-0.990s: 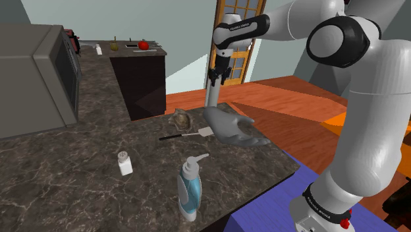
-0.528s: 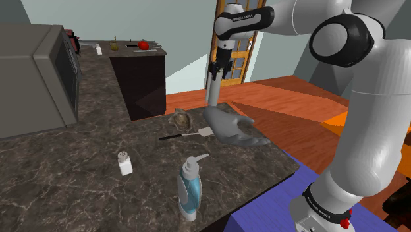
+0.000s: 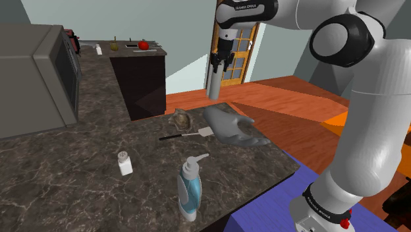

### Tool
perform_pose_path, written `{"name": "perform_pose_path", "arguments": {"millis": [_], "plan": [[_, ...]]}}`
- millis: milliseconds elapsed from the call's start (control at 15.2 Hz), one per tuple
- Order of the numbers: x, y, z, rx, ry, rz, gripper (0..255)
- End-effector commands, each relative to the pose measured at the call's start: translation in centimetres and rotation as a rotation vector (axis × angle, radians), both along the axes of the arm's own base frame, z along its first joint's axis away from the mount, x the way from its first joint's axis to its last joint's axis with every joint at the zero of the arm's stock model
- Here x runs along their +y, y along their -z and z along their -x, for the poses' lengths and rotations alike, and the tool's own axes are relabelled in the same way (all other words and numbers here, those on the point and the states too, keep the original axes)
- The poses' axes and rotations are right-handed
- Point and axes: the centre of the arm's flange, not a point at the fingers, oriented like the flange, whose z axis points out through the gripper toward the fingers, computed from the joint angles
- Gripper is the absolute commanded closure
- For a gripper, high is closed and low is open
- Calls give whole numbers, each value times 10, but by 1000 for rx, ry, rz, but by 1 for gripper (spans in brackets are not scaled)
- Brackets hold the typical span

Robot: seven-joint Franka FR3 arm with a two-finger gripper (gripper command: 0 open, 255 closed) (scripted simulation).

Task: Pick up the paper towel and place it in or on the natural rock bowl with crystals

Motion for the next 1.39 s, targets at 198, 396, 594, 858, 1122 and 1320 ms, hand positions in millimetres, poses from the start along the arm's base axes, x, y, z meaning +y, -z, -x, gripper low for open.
{"name": "perform_pose_path", "arguments": {"millis": [198,396,594,858,1122,1320], "plan": [[0,-27,1,1,0,0,255],[0,-43,1,1,0,0,255],[0,-59,1,1,0,0,255],[0,-80,1,1,0,0,255],[38,-94,7,1,0,0,255],[75,-105,14,1,0,0,255]]}}
